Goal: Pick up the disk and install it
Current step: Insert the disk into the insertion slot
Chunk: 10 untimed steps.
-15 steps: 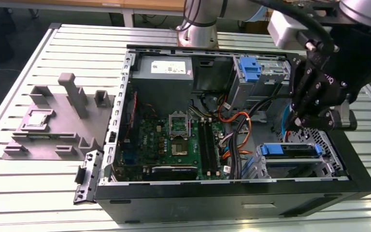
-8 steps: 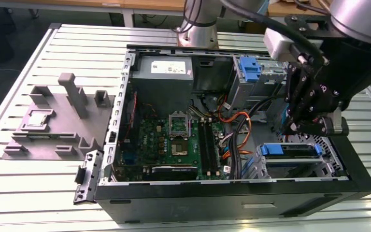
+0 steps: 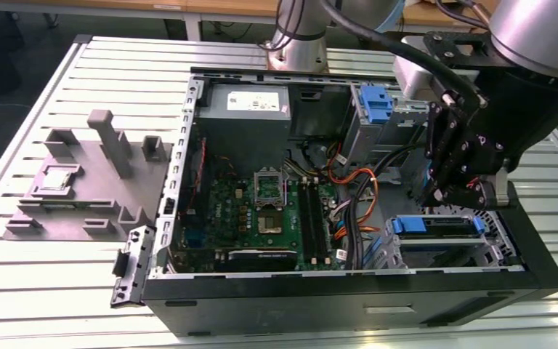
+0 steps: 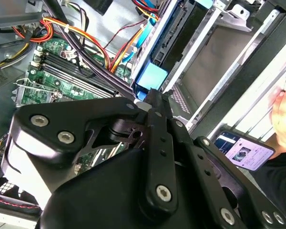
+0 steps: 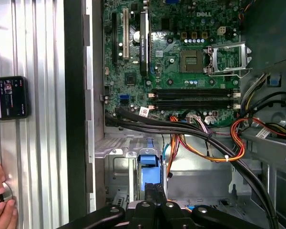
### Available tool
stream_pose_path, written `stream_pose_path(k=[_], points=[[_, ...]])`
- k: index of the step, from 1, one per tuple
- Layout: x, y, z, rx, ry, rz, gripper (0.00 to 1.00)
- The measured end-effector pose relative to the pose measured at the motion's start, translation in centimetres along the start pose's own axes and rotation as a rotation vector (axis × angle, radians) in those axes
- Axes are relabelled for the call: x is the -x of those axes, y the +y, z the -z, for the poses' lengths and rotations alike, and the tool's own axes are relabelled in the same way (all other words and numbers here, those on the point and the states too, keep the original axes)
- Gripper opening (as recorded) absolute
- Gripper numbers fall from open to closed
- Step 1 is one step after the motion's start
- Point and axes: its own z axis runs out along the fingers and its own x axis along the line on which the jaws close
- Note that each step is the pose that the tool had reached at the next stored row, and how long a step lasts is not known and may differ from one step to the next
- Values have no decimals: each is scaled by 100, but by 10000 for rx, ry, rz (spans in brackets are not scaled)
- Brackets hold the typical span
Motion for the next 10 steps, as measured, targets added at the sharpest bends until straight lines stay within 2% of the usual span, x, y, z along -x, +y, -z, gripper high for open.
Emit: stream_pose_path(k=[10], points=[[0, 1, -34, 0, 0, -1, 10]])
